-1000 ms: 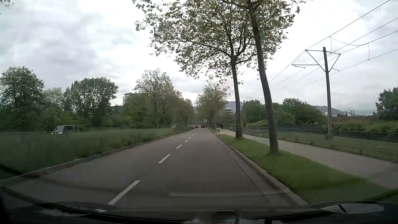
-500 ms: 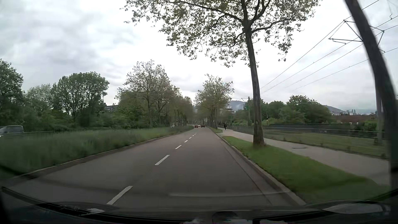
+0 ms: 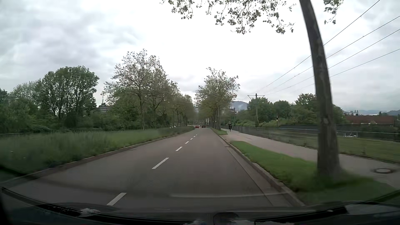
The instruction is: Follow the waypoints while adhering to traffic rules and regulations
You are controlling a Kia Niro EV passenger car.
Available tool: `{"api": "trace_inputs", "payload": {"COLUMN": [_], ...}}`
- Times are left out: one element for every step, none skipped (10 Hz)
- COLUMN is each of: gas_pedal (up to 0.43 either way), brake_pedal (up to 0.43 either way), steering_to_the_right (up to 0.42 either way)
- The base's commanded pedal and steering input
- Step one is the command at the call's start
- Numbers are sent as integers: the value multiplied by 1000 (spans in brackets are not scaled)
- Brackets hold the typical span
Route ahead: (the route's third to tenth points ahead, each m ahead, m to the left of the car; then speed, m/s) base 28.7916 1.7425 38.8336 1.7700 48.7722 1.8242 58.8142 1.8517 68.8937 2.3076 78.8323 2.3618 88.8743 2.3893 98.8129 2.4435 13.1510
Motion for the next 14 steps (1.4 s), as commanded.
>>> {"api": "trace_inputs", "payload": {"gas_pedal": [59, 59, 59, 59, 59, 59, 59, 59, 59, 59, 59, 59, 59, 59], "brake_pedal": [0, 0, 0, 0, 0, 0, 0, 0, 0, 0, 0, 0, 0, 0], "steering_to_the_right": [-1, -1, -2, -1, -1, -1, -1, -1, -1, -1, -1, -1, 0, 0]}}
